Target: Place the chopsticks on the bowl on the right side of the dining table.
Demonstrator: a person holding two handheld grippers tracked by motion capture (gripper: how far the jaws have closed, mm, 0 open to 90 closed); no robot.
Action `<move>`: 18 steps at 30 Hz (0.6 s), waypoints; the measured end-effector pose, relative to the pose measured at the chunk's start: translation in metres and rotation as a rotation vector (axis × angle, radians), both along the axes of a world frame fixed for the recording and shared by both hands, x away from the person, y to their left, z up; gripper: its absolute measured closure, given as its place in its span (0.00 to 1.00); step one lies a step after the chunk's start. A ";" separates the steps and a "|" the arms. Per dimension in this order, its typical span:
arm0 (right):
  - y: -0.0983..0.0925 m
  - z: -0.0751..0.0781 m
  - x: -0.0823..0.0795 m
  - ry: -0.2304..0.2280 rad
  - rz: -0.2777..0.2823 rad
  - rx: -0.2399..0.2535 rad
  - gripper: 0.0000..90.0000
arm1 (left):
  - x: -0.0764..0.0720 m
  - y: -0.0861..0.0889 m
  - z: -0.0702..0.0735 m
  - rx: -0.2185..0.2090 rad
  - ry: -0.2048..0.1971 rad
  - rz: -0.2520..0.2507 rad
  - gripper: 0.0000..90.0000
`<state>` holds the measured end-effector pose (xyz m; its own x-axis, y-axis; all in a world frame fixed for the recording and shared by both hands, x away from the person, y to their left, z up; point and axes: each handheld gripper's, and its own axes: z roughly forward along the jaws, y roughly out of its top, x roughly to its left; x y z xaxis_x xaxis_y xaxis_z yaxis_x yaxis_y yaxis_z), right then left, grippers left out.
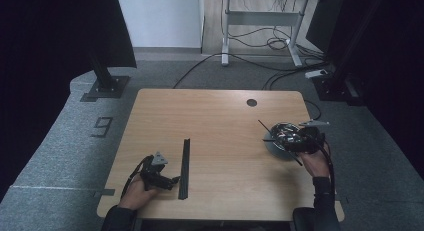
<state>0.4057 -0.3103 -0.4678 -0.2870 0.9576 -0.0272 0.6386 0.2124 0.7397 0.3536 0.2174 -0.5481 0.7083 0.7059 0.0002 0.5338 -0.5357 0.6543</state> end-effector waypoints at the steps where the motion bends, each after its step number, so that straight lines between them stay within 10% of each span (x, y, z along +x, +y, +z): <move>1: -0.001 -0.002 0.000 -0.008 -0.008 0.006 0.00 | 0.000 0.000 0.000 0.000 0.000 0.000 0.00; 18: -0.004 -0.028 0.005 -0.037 -0.059 -0.005 0.00 | 0.000 0.000 0.000 0.001 0.000 0.000 0.00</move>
<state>0.4107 -0.3144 -0.4957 -0.2291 0.9725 -0.0415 0.6227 0.1792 0.7617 0.3536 0.2174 -0.5480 0.7083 0.7059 0.0003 0.5341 -0.5362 0.6537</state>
